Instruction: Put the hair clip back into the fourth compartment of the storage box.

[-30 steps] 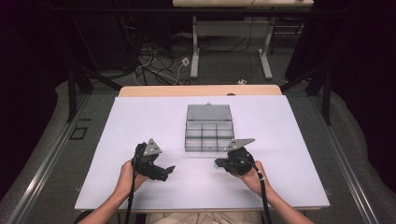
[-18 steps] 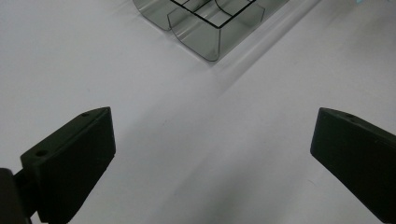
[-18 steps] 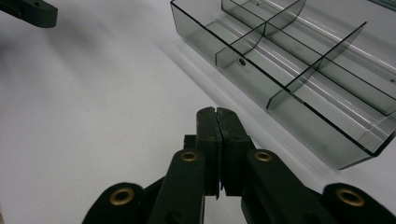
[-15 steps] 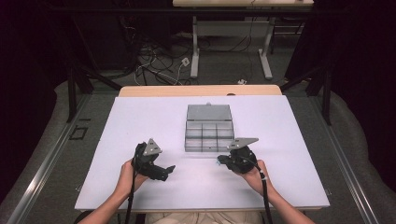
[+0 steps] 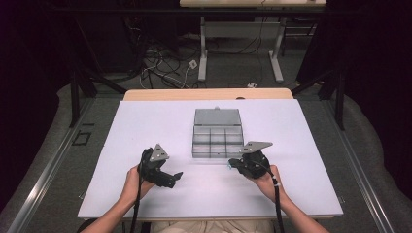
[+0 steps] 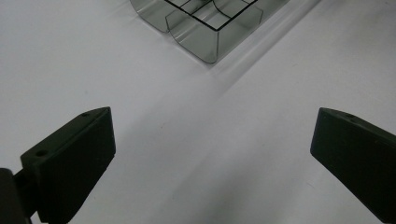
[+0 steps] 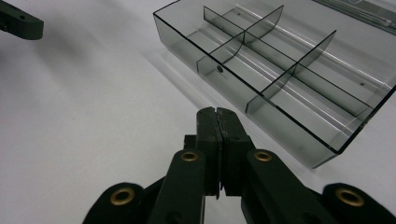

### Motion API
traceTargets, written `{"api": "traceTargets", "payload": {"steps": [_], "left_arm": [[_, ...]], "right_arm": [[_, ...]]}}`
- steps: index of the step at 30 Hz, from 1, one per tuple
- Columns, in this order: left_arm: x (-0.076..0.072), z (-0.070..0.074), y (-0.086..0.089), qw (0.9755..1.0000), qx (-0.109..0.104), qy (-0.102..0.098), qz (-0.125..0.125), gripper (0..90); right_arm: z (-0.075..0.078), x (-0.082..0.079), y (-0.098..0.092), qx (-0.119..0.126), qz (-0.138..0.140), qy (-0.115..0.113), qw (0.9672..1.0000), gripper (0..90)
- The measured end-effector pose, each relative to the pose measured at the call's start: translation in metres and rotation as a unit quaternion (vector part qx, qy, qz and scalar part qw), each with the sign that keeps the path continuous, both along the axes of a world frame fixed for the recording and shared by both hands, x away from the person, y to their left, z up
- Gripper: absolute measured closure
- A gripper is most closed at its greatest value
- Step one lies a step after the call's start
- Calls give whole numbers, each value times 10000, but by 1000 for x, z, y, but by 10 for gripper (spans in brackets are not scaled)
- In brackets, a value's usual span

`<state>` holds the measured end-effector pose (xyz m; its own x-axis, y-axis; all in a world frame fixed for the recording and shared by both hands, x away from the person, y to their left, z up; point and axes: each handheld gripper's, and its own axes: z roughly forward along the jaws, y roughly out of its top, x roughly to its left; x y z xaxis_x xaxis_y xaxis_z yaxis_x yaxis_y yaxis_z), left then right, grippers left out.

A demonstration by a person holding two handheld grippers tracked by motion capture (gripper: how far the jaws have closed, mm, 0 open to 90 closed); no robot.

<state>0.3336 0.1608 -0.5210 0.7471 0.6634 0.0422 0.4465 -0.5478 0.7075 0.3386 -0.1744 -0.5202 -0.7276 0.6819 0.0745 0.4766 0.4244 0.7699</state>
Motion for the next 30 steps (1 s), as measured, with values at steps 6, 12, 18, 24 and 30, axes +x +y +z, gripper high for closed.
{"api": "traceTargets", "payload": {"steps": [6, 12, 18, 24, 30], "left_arm": [[-1, 0, -1, 10000, 12, 9, -13, 0], [0, 0, 0, 10000, 15, 20, -28, 0], [0, 0, -1, 10000, 12, 4, -41, 0], [1, 1, 0, 10000, 38, 66, -64, 0], [0, 0, -1, 10000, 15, 5, -36, 0]], "right_arm": [[1, 0, -1, 23, -35, -39, 10000, 890], [3, 1, -3, 41, -61, -88, 9999, 891], [4, 2, -5, 75, -120, -131, 9998, 891], [6, 3, -7, 106, -173, -217, 9996, 891], [8, 4, -8, 130, -214, -288, 9993, 892]]}}
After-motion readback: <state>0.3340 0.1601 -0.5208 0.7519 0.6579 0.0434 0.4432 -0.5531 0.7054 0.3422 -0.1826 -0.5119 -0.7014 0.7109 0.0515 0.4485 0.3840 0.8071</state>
